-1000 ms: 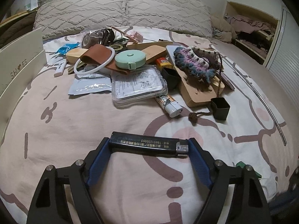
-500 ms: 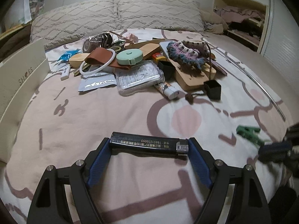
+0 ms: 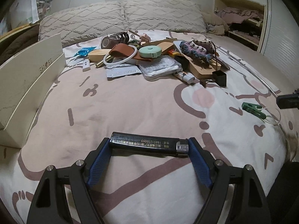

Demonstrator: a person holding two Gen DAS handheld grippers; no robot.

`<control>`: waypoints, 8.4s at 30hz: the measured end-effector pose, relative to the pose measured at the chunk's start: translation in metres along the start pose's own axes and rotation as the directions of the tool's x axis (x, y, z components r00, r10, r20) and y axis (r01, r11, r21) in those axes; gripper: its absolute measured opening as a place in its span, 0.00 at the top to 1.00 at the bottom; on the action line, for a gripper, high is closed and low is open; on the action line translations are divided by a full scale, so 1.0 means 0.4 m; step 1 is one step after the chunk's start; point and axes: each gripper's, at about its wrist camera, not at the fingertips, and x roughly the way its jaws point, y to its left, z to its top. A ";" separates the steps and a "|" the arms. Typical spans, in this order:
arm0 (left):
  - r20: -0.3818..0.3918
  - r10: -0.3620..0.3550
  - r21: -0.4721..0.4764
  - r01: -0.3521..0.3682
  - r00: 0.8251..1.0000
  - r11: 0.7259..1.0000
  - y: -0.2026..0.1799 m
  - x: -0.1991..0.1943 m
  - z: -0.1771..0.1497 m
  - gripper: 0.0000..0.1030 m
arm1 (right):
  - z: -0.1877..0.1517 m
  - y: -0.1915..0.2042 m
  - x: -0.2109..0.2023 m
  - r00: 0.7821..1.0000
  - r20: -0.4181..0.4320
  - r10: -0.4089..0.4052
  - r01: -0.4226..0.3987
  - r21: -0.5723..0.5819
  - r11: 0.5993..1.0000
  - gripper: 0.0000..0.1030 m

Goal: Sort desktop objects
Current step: 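Grasp the green clothespin with white cord using the right tool, then carry the lighter in the left tool while the right tool carries the clothespin to the box, then lower the lighter and clothespin into the white box with both tools, then open the right tool to drop the green clothespin into the box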

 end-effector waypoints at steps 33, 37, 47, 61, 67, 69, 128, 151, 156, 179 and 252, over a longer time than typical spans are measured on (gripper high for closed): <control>0.047 -0.033 -0.013 0.034 0.998 0.999 0.006 -0.004 -0.011 0.20 | 0.014 0.044 0.140 0.994 -0.078 -0.078 0.061 -0.193 0.979 0.55; 0.048 -0.033 -0.012 0.033 0.998 0.999 0.006 -0.005 -0.011 0.20 | 0.009 0.047 0.132 0.995 -0.058 -0.077 0.066 -0.167 0.984 0.67; 0.060 -0.033 -0.015 0.034 0.998 0.999 0.007 -0.015 -0.013 0.21 | -0.008 0.046 0.114 0.995 -0.035 -0.095 0.092 -0.071 0.993 0.70; 0.065 -0.038 -0.082 0.043 0.997 0.996 0.040 -0.054 0.001 0.21 | 0.000 0.076 0.084 0.998 0.055 -0.043 0.040 0.059 0.997 0.70; 0.087 -0.040 -0.101 0.049 0.995 0.994 0.054 -0.090 0.008 0.21 | -0.003 0.126 0.086 0.997 0.078 0.012 -0.018 0.085 0.996 0.70; 0.098 -0.040 -0.104 0.050 0.994 0.993 0.058 -0.104 0.011 0.21 | -0.001 0.147 0.087 0.995 0.090 0.036 -0.044 0.094 0.995 0.70; 0.408 0.170 -0.191 -0.098 0.897 0.977 0.416 -0.291 0.501 0.21 | 0.537 0.398 0.000 0.860 0.509 -0.046 0.012 0.069 0.998 0.70; 0.371 0.321 -0.348 -0.190 0.871 0.918 0.717 -0.306 0.458 0.21 | 0.716 0.600 0.166 0.912 0.402 0.086 -0.082 -0.028 0.996 0.70; 0.334 0.358 -0.371 -0.227 0.872 0.900 0.763 -0.296 0.438 0.21 | 0.737 0.653 0.200 0.921 0.378 0.093 -0.074 -0.065 0.995 0.70; 0.127 0.404 -0.390 -0.329 0.906 0.860 0.850 -0.226 0.310 0.21 | 0.743 0.753 0.320 0.954 0.277 0.113 -0.091 -0.090 0.992 0.70; 0.005 0.300 -0.222 -0.292 0.954 0.930 0.842 -0.239 0.197 0.09 | 0.960 0.948 0.575 0.999 0.013 0.030 -0.029 -0.101 0.994 0.70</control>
